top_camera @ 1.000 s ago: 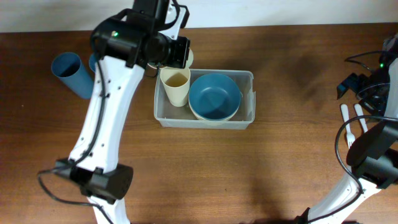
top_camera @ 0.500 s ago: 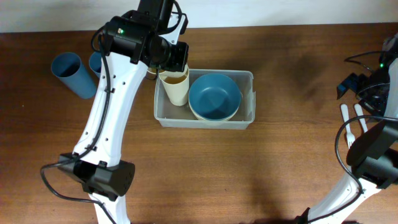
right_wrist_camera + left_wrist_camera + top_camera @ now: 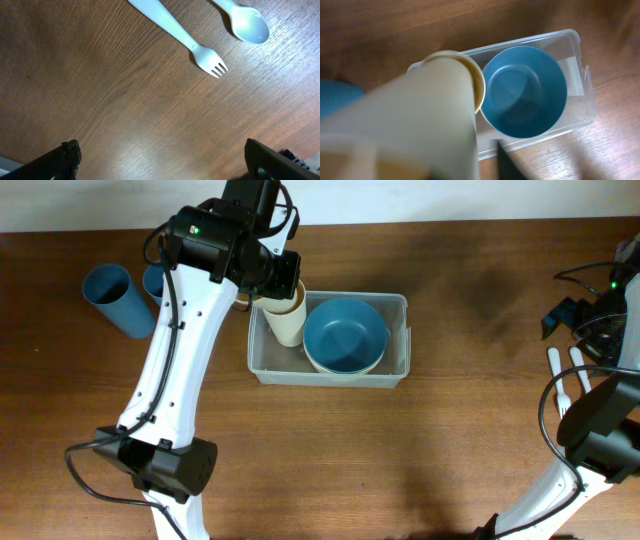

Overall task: Pack container
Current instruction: 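Lower the cream cup into the first cream cup, nesting it, then release and move the left gripper back left to the blue cups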

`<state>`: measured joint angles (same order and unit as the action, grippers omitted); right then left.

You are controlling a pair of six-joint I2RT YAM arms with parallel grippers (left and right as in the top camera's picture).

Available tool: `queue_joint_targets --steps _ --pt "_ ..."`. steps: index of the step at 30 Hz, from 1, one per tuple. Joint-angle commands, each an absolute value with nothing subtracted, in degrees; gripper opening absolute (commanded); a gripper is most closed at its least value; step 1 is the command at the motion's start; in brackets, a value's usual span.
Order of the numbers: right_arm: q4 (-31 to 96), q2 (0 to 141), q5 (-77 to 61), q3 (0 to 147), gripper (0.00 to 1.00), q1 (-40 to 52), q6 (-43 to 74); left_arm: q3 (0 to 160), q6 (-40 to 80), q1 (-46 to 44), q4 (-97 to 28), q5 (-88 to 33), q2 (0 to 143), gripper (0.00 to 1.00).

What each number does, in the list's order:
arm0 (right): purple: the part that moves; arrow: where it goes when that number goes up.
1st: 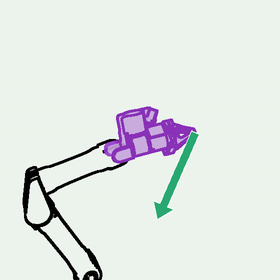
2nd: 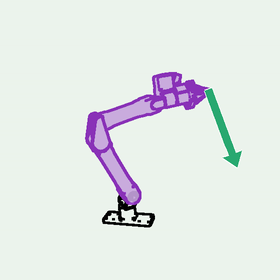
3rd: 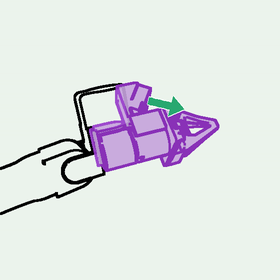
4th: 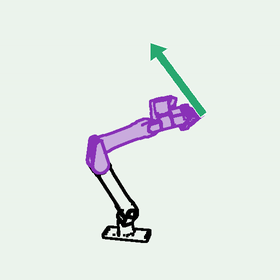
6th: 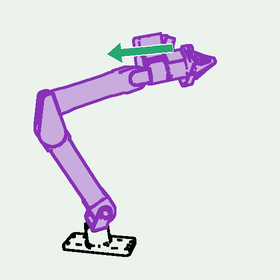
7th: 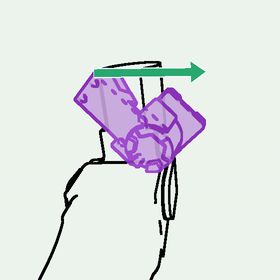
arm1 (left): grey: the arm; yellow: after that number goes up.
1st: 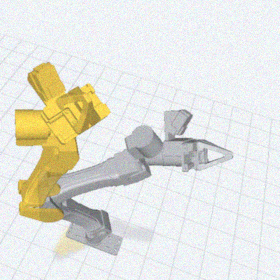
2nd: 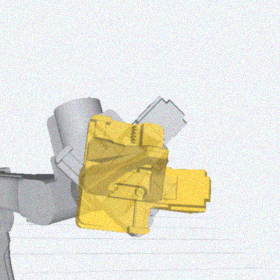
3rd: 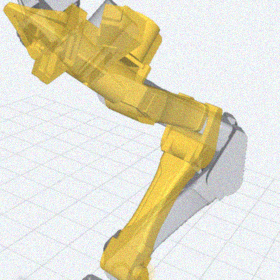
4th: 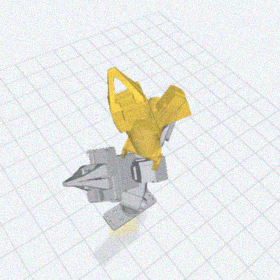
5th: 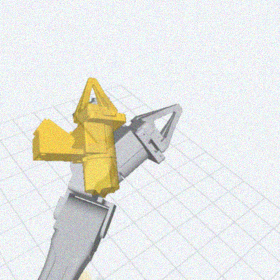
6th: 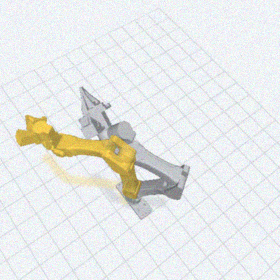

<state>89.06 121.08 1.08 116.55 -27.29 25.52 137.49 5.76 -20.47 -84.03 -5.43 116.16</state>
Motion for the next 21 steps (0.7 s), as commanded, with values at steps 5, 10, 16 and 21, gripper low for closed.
queue_joint_targets --steps 5,10,16,21 --pt "89.1 120.4 1.8 116.4 0.99 -27.4 26.0 138.3 5.5 -20.5 -83.2 -4.6 116.2 0.57" --pt "89.1 120.4 1.8 116.4 0.99 -27.4 26.0 138.3 5.5 -20.5 -81.6 -4.7 116.2 0.59" --pt "89.1 120.4 1.8 116.4 0.99 -27.4 26.0 138.3 5.5 -20.0 -79.7 -4.6 116.1 0.71" --pt "89.1 120.4 1.8 116.4 0.99 -27.4 26.0 138.3 6.3 -17.2 -80.7 1.8 116.1 0.98"
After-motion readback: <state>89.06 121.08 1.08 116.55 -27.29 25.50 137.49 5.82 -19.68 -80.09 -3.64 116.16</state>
